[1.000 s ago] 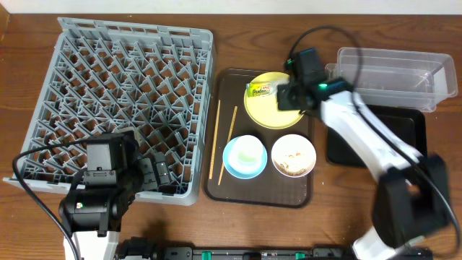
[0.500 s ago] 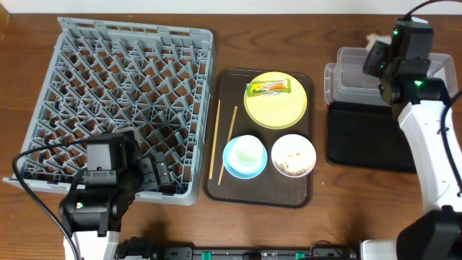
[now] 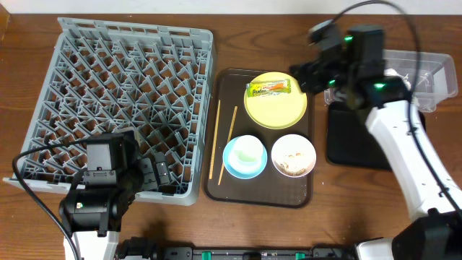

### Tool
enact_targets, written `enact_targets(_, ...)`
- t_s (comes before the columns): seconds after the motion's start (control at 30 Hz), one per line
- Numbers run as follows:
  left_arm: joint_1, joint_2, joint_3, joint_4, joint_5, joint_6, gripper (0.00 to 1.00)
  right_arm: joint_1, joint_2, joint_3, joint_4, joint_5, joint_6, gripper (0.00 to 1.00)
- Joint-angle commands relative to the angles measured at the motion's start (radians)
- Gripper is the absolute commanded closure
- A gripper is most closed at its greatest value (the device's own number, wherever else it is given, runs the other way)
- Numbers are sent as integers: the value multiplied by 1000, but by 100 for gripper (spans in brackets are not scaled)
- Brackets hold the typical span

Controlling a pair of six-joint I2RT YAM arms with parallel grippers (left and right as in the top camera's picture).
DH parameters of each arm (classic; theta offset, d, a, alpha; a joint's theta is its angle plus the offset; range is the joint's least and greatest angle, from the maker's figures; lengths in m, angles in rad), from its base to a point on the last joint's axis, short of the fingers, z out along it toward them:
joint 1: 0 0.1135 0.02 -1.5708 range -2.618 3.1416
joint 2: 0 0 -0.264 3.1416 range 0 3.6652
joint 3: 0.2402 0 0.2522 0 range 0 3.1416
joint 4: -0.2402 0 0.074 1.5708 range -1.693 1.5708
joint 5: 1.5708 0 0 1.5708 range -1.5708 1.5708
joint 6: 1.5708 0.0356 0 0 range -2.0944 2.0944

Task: Sort waste into correct bins and load items into the dishwasher
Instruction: 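Drop the tissue into the clear plastic bin with the right gripper, then grasp the green snack wrapper and drop it into the clear bin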

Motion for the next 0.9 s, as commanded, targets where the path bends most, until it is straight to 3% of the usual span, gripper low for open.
enact_targets(0.0,3,-1,22,-2,3,-2,1,82,58,3,2,113,-414,20)
enact_targets(0.03,3,-1,22,-2,3,-2,1,98,87,3,8,113,-477,24)
enact_targets(0.4,3,1,22,-2,3,-2,1,115,365,3,107,112,-482,18)
enact_targets(0.87,3,1,22,-9,3,-2,1,114,526,3,230,113,-482,19)
